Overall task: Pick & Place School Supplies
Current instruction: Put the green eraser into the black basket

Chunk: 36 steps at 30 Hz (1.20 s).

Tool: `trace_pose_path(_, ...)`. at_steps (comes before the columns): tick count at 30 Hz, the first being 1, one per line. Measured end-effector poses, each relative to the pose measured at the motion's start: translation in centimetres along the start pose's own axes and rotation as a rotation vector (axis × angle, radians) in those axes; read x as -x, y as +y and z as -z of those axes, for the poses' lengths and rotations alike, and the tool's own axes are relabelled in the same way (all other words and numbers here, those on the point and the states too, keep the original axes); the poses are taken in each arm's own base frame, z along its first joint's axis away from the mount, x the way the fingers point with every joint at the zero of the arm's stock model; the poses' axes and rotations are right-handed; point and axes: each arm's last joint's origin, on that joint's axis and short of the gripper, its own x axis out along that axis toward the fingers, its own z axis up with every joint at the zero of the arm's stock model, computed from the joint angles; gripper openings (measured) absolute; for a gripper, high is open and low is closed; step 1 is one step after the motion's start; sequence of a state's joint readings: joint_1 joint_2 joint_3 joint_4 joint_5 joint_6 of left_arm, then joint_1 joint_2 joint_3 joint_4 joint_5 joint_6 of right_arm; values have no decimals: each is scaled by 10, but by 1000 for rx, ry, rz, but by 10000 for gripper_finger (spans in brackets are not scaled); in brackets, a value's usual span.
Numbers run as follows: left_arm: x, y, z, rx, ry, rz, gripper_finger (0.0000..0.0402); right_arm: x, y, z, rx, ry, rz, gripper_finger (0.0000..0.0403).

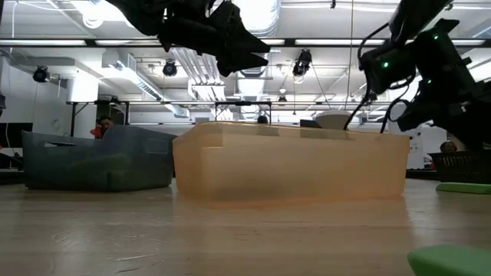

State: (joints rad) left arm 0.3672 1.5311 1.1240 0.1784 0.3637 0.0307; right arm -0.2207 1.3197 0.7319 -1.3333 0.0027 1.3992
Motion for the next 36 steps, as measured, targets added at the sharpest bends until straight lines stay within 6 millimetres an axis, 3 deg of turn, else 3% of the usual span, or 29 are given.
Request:
trace_pose_path(4, 0, 0, 0, -2, -1, 0, 259, -5, 8, -1, 28, 17, 48, 95)
trace_pose_path(12, 0, 0, 0, -2, 0, 1, 259, -2, 31, -5, 71, -17, -97, 95)
trace_pose_path(19, 0, 0, 0, -1, 3, 1, 259, -2, 31, -5, 220, -29, -105, 95)
trace_pose_path(36, 0, 0, 0, 0, 2, 0, 259, -4, 31, -6, 246, -54, -94, 96)
